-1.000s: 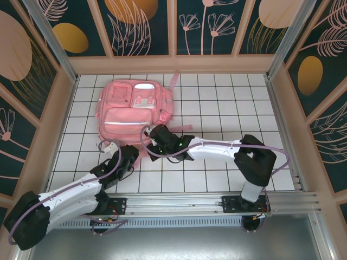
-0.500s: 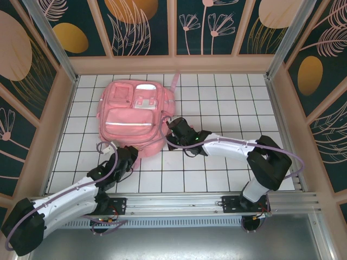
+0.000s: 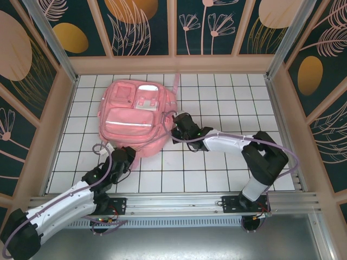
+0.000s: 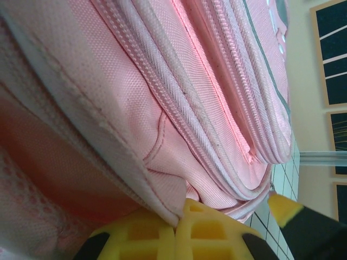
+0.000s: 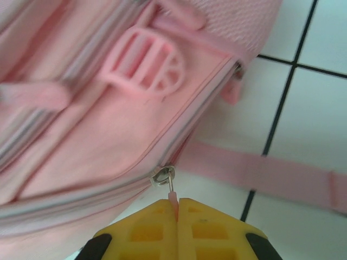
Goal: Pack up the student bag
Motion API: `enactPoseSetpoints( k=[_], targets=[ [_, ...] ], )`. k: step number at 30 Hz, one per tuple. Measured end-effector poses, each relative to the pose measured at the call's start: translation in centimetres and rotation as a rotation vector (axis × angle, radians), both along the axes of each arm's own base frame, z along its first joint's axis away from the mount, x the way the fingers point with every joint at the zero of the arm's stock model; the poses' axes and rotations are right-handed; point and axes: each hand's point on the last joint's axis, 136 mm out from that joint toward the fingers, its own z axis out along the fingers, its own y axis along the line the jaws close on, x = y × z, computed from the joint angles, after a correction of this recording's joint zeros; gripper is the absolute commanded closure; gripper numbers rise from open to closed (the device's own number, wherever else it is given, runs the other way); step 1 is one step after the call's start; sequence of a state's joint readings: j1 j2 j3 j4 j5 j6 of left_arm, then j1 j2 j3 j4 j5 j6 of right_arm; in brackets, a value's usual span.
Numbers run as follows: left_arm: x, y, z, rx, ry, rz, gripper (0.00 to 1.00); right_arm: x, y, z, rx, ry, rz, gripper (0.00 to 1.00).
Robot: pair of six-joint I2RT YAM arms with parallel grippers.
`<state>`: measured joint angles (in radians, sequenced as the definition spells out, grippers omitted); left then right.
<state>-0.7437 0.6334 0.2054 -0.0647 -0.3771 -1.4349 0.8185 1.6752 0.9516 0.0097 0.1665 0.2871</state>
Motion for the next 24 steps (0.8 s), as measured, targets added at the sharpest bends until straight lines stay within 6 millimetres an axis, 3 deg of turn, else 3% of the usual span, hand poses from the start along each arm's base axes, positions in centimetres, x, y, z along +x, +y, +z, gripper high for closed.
enactPoseSetpoints(
  k=[7,15,24],
  targets=[
    [-0.6,0.4,0.3,0.011,-0.006,-0.019,1.0,5.1,-1.5,-2.1,-0.037,-0.021,-0.063,1.0],
    [-0.7,-0.2,1.0,0.021,-0.039,-0.074,1.0,7.7,0.1,-2.9,-0.018,0.001,-0.015,1.0],
    [0.8,-4.7,1.0,0.027,-0.044,-0.236,1.0,10.6,-3.0,-2.3,0.052,0.023,-0.062,1.0]
  ],
)
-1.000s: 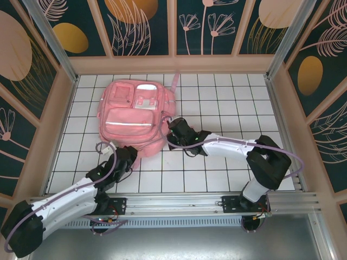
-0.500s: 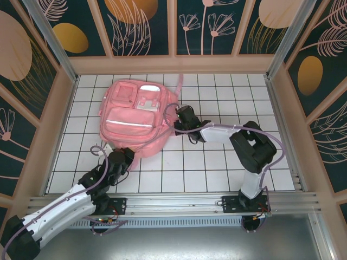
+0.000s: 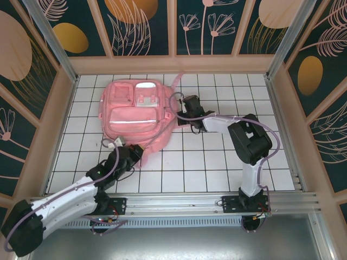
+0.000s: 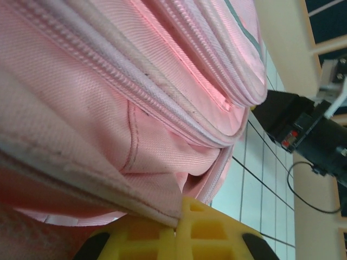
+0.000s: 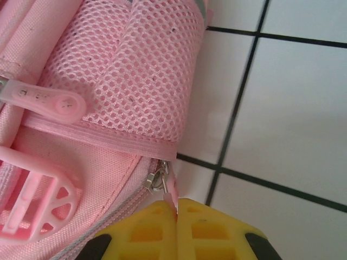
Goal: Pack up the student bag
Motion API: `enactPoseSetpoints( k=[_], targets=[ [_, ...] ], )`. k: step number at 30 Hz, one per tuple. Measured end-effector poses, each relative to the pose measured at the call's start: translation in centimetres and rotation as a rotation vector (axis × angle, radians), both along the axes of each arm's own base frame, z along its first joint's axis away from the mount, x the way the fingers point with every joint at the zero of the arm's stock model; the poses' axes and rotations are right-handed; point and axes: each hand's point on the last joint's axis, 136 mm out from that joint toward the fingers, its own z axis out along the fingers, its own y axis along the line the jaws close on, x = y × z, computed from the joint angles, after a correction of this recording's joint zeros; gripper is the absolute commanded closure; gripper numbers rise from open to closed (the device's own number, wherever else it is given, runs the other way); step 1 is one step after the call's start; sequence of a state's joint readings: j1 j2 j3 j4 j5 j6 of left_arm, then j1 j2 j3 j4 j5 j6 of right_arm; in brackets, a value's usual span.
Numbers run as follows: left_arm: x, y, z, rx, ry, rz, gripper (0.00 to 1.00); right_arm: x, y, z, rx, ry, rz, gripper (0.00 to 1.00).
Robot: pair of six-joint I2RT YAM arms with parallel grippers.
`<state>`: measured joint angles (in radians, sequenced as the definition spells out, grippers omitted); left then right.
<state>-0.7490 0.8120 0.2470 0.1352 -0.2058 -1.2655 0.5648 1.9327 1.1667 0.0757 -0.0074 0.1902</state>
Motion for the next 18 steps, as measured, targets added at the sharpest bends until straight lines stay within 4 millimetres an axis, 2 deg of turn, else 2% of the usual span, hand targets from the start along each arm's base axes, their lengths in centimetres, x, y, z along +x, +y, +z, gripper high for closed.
enactPoseSetpoints(
  k=[2,3,4,5,6,7,10,12,13,15,18],
  targets=[
    [0.5,-1.3,0.4,-0.003,-0.006,-0.03,1.0,0.7,-1.1,0.1,0.015,0.006,-0.018,0.99],
    [0.7,-2.1,0.5,-0.004,-0.007,-0.045,1.0,1.0,-1.7,0.2,0.02,0.009,-0.029,0.87],
    [1.0,-2.7,0.7,-0.003,-0.011,-0.056,0.94,1.3,-2.2,0.3,0.023,0.009,-0.04,0.74],
    [1.2,-3.5,0.9,0.002,-0.012,-0.072,0.76,1.7,-3.1,0.5,0.017,0.005,-0.065,0.63],
    [1.4,-4.0,1.1,0.012,-0.016,-0.083,0.58,2.3,-4.3,0.7,0.011,-0.005,-0.104,0.57],
    [1.6,-4.4,1.3,0.018,-0.018,-0.091,0.45,3.0,-5.8,0.9,-0.006,-0.022,-0.149,0.54],
    [2.3,-5.1,2.6,0.038,-0.041,-0.098,0.16,3.9,-11.4,2.0,-0.027,-0.062,-0.306,0.48],
    [3.0,-5.0,4.1,0.071,-0.069,-0.079,0.02,3.1,-13.6,3.6,-0.022,-0.093,-0.37,0.42],
    [3.3,-4.8,4.7,0.084,-0.078,-0.064,0.02,2.6,-14.0,4.6,-0.014,-0.114,-0.38,0.39],
    [4.1,-4.0,6.2,0.145,-0.107,-0.022,0.01,1.2,-14.2,7.4,0.024,-0.179,-0.391,0.18],
    [5.3,-2.0,8.7,0.271,-0.149,0.059,0.01,-1.1,-15.1,12.0,0.087,-0.302,-0.412,0.01]
  ],
)
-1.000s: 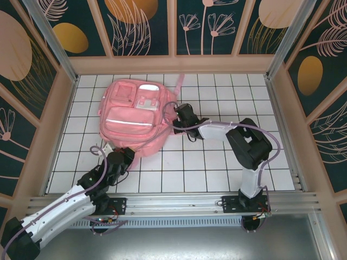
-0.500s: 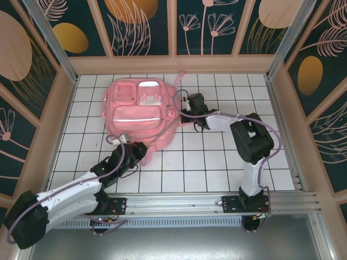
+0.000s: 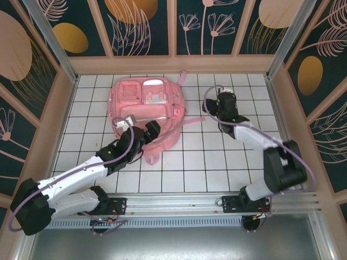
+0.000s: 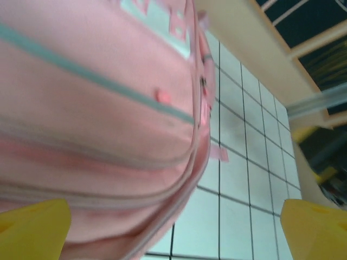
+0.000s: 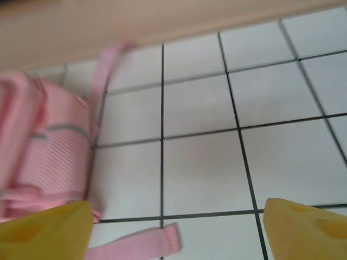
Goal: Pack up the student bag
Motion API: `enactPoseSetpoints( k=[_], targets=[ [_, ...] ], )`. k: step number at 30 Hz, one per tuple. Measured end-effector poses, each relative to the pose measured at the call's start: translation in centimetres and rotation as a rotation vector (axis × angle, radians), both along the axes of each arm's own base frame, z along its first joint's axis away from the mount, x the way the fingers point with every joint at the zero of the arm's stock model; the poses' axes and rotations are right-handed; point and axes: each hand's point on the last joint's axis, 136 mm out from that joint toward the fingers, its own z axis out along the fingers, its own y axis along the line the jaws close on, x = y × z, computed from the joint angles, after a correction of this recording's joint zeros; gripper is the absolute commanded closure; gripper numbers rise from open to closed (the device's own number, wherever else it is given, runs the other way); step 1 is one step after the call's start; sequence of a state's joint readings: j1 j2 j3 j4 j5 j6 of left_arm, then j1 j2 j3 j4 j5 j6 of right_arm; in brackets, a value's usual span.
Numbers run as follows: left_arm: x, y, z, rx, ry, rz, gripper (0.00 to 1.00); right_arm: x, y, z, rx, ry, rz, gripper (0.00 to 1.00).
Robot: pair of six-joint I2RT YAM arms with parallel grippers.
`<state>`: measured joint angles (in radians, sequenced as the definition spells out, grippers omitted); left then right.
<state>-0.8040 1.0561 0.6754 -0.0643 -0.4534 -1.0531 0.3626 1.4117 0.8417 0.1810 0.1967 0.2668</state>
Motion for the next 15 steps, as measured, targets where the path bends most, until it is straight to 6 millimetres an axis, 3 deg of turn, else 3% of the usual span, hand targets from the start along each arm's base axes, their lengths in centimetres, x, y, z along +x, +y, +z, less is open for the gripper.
enactPoseSetpoints(
  k=[3,6,11,15],
  targets=[
    [1.8,3.2,2.5,0.131,-0.058,0.108,0.02,-1.9,-1.8,3.6,0.019,-0.125,-0.049,0.01],
    [3.8,8.0,3.4,0.25,-0.082,0.251,0.01,-3.4,-3.6,5.1,0.009,-0.216,-0.1,0.01],
    [5.6,16.7,2.1,0.45,-0.044,0.488,0.02,-4.9,-6.4,2.7,-0.134,-0.244,-0.174,0.01],
    [5.3,21.1,0.0,0.609,-0.024,0.586,0.02,-5.2,-9.6,1.1,-0.231,-0.231,-0.263,0.01]
  ],
)
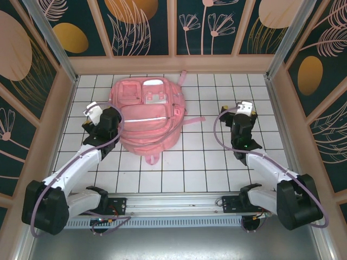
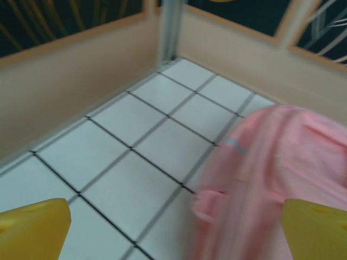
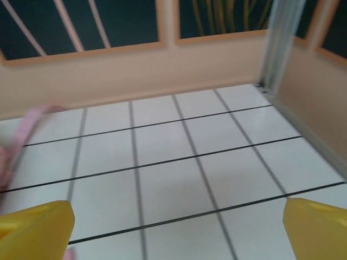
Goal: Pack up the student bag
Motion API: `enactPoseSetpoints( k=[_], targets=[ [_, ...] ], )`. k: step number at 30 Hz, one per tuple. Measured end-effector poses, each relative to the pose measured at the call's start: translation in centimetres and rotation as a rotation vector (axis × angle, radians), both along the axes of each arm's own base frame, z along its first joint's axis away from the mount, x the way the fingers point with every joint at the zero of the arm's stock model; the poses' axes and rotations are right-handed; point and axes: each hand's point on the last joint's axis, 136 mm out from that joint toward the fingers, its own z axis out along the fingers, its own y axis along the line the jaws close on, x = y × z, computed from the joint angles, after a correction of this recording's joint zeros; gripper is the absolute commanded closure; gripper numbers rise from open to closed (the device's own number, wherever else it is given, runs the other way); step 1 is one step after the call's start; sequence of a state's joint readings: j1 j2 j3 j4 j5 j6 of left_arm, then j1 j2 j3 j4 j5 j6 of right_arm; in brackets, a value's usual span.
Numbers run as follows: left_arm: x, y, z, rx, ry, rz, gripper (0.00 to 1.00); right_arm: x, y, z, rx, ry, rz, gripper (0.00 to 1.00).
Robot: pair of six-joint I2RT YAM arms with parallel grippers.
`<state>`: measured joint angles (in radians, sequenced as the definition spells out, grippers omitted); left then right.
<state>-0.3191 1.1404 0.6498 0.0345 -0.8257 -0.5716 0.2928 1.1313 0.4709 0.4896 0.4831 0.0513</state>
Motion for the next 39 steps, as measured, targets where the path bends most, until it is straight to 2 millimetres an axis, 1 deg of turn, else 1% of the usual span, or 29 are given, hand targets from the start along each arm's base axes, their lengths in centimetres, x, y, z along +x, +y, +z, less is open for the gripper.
enactPoseSetpoints(
  k=[4,5,7,10,12,13,15,17,20,23,25,29,34,39],
  targets=[
    [-0.4,3.7,-2.8,0.107,0.054,0.08,0.02,0.7,-3.8,-1.2,-0.011,0.003,-0.102,0.01],
    [-0.5,4.5,-3.7,0.124,0.071,0.095,0.02,0.8,-4.5,-1.7,-0.01,0.004,-0.117,0.01],
    [-0.5,5.5,-5.4,0.141,0.091,0.103,0.01,0.9,-5.7,-3.3,-0.005,0.014,-0.139,0.01],
    [-0.5,5.7,-7.5,0.164,0.093,0.067,0.01,0.4,-6.9,-6.3,0.001,0.043,-0.15,0.01],
    [-0.5,5.3,-8.6,0.18,0.084,0.026,0.01,-0.1,-7.3,-8.0,0.01,0.06,-0.144,0.01],
    [-0.3,5.1,-8.7,0.184,0.075,0.005,0.01,-0.2,-7.4,-8.6,0.016,0.061,-0.136,0.01],
    [0.2,4.5,-8.3,0.194,0.024,-0.044,0.01,-0.2,-7.2,-9.5,0.027,0.057,-0.106,0.01],
    [0.7,4.1,-7.5,0.198,-0.041,-0.081,0.01,0.0,-6.5,-9.8,0.036,0.051,-0.06,0.01],
    [1.5,3.3,-7.2,0.206,-0.082,-0.147,0.01,0.4,-5.5,-9.0,0.056,-0.009,0.014,0.01],
    [2.2,2.5,-6.6,0.199,-0.122,-0.215,0.01,0.4,-4.8,-8.9,0.064,-0.021,0.057,0.01],
    [2.2,2.4,-6.3,0.2,-0.161,-0.243,0.01,0.5,-4.5,-8.6,0.068,-0.033,0.078,0.01],
    [2.2,1.9,-7.0,0.191,-0.156,-0.289,0.01,0.6,-4.2,-8.3,0.071,-0.045,0.104,0.01],
    [2.4,1.4,-6.2,0.194,-0.191,-0.314,0.01,0.6,-4.0,-8.3,0.076,-0.046,0.12,0.01],
    [2.5,1.3,-6.2,0.192,-0.193,-0.323,0.01,0.7,-4.0,-8.3,0.077,-0.046,0.122,0.01]
  ],
)
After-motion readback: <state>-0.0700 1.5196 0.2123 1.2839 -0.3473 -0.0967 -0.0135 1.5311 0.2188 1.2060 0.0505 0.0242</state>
